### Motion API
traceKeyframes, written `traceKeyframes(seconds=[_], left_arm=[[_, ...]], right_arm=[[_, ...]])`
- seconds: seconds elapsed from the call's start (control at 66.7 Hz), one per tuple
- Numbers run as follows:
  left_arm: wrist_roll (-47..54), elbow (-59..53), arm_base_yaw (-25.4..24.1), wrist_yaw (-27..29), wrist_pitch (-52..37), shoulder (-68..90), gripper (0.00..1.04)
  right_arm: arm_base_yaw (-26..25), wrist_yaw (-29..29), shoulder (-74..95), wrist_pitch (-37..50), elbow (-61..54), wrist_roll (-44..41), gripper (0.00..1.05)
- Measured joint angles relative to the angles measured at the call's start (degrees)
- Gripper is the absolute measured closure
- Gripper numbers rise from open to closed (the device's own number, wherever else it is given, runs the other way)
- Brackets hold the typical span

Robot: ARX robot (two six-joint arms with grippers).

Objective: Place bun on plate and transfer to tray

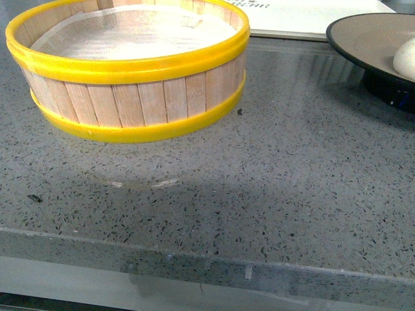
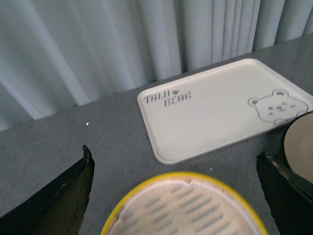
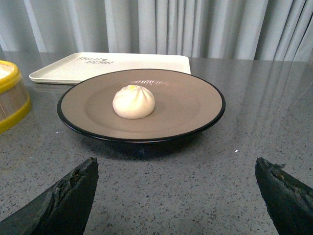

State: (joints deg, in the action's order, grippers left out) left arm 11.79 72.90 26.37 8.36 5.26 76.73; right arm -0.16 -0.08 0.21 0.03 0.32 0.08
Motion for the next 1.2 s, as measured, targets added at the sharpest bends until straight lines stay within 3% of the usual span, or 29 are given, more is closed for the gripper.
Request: traceKeyframes(seconds=[0.315, 0.36, 0.465, 0.855, 1.2], left_arm=[[-1.57, -16.65, -18.62, -6.88, 3.02, -18.56, 0.07], [-3.56, -19.63, -20.46, -5.4, -0.94, -20.65, 0.12], [-8.74, -31.3, -25.51, -7.96, -13.49, -27.93, 0.32], [-11.34, -54.21, -26.23, -8.35, -22.73, -40.22, 1.0], [-11.76, -63.43, -26.27, -8.33, -24.06, -47.93, 1.01]], right_arm=[[0.0, 0.02, 0.0, 0.0, 0.0, 0.0, 0.09], [0.0, 0.02, 0.0, 0.0, 0.0, 0.0, 0.09], [0.0, 0.02, 0.0, 0.0, 0.0, 0.0, 0.09], [0.0, 0.02, 0.0, 0.0, 0.0, 0.0, 0.09], [0.0, 0.02, 0.0, 0.0, 0.0, 0.0, 0.09]])
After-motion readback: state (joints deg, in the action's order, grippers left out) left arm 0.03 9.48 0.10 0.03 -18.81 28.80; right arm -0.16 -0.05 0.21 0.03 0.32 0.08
